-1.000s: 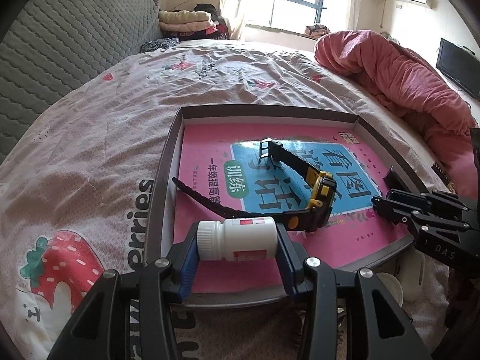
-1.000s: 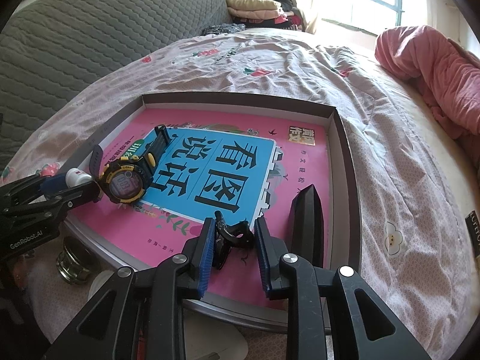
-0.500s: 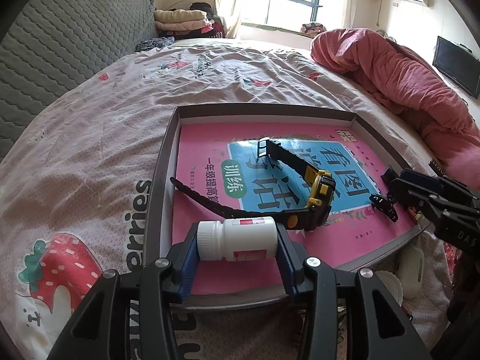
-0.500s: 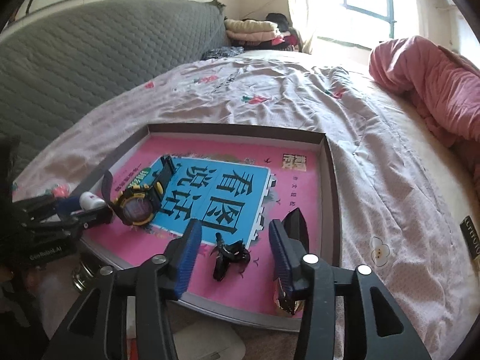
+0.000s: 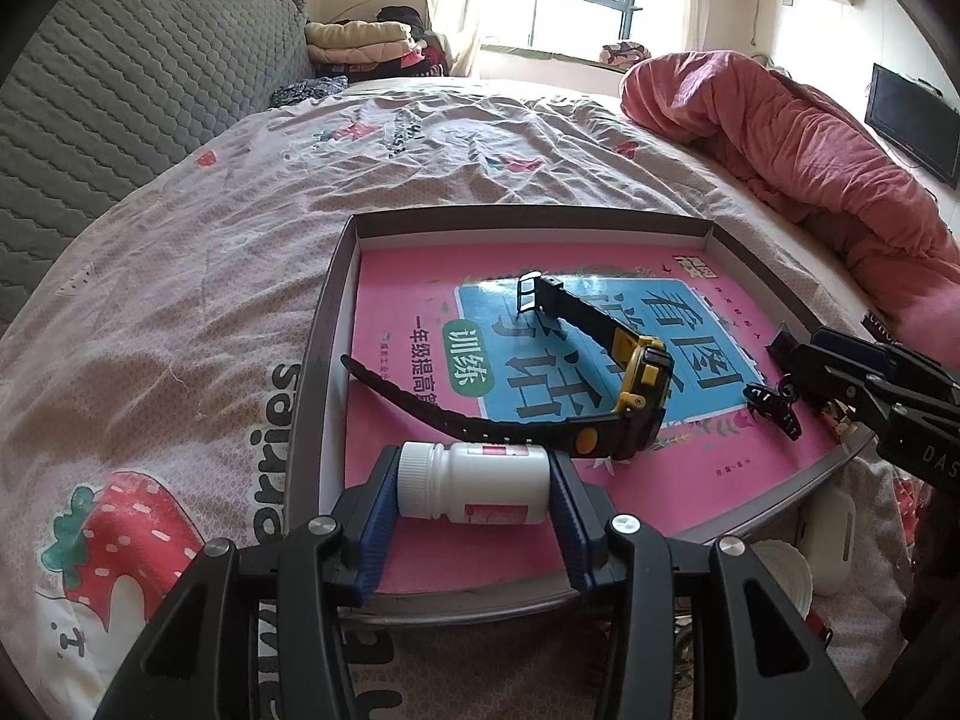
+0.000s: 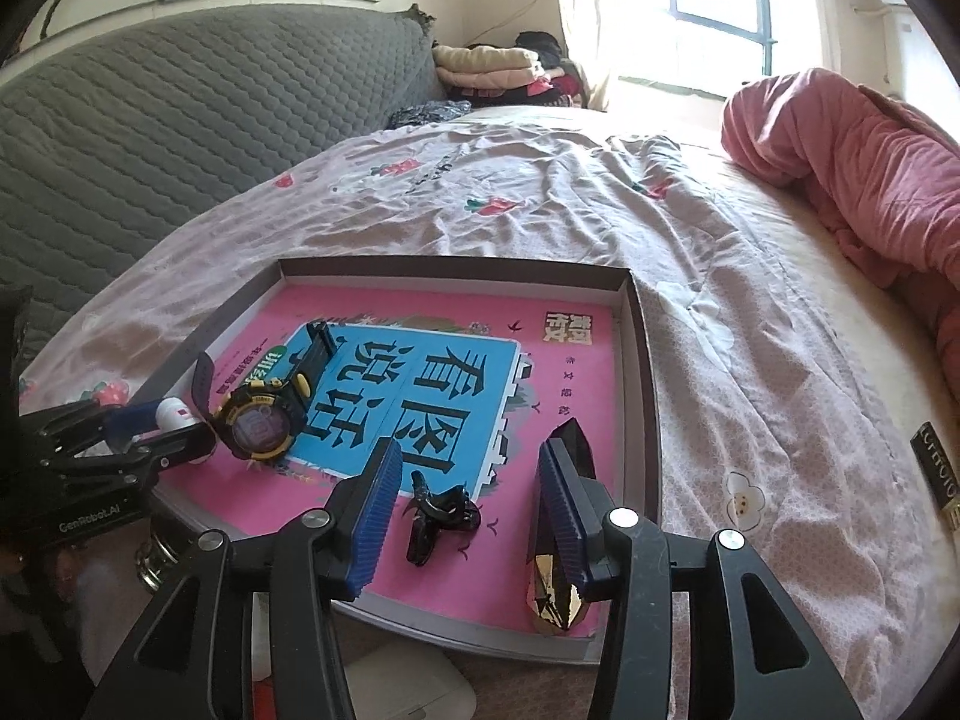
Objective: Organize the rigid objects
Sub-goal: 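Lower the pill bottle into the box and open the left tool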
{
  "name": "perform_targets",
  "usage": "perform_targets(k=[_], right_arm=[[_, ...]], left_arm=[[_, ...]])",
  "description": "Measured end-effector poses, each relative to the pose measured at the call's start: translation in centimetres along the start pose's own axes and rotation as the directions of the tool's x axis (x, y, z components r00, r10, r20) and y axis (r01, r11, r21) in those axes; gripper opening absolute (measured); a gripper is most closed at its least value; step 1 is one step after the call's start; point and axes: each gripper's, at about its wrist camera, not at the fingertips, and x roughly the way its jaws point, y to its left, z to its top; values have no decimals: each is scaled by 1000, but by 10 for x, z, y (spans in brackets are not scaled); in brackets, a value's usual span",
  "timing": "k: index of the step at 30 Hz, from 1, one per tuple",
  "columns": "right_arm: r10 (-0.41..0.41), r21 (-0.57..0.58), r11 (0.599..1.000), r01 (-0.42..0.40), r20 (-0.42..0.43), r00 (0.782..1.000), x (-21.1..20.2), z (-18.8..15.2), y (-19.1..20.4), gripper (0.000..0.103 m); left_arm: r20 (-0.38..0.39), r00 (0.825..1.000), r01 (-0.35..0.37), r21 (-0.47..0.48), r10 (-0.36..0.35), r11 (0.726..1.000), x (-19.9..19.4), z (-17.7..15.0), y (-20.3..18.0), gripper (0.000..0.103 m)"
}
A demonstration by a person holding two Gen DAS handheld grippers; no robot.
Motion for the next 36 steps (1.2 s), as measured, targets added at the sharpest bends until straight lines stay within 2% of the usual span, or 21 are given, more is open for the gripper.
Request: perform_targets(k=[11, 13, 30, 36], right_arm=[[0, 19, 1000, 0, 5, 1000, -1, -1, -4, 52], [0, 16, 1000, 0, 9, 1000, -1, -1, -4, 56], [-42, 40, 998, 41, 25, 999, -13, -8, -13, 63], [-49, 30, 998, 48, 33, 998, -15, -9, -11, 67]], left_arm=[[7, 1000, 23, -18, -23, 1000, -3, 0, 2, 46], [11, 999, 31, -14, -31, 999, -4, 0, 1, 46], [85, 996, 22, -18, -20, 1000, -20, -2, 3, 47], [123, 992, 22, -56, -15, 998, -31, 1, 14, 52]])
